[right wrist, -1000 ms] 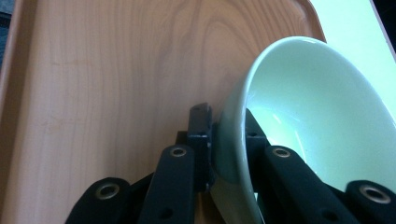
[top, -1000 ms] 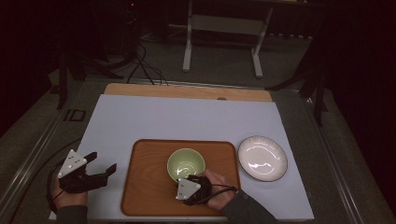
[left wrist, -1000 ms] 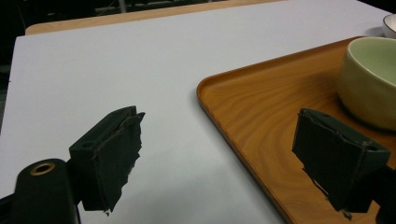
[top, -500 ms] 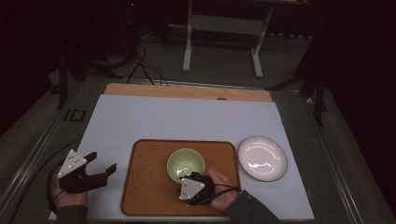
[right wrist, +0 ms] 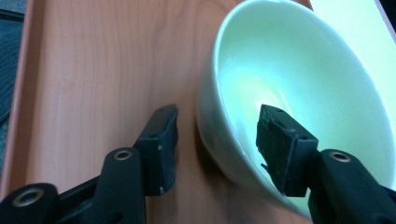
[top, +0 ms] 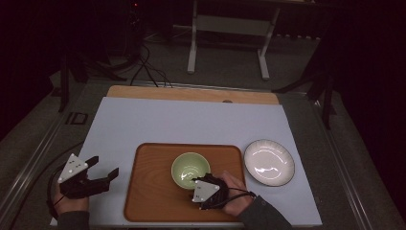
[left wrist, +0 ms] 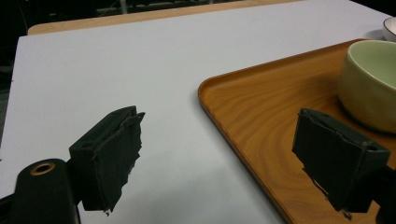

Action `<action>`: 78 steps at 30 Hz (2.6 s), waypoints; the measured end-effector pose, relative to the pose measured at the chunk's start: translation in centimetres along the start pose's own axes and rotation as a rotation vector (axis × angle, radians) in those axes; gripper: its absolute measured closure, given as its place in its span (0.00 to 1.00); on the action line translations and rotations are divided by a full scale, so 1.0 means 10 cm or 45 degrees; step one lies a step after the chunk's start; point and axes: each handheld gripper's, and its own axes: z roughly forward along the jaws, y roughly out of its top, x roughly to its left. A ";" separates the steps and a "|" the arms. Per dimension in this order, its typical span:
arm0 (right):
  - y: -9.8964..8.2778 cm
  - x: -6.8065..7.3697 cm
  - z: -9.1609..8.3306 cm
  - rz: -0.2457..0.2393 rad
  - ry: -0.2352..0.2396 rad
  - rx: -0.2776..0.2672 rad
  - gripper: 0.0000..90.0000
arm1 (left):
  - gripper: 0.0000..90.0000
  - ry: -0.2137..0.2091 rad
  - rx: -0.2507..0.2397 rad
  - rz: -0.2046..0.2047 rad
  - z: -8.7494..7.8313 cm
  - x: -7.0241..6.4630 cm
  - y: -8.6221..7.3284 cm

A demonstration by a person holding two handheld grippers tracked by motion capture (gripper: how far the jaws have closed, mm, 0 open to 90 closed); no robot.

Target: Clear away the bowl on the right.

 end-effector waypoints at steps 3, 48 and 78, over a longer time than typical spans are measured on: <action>-0.03 -0.02 -0.03 0.011 -0.010 -0.003 0.51 | 0.17 0.002 0.001 0.000 0.00 0.00 0.00; -0.71 -0.33 -0.54 0.267 -0.206 0.039 0.47 | 0.17 0.010 0.002 0.001 0.01 0.00 0.00; -1.34 -0.45 -0.99 0.449 -0.361 0.100 0.46 | 0.17 0.013 -0.001 0.002 -0.01 0.00 0.00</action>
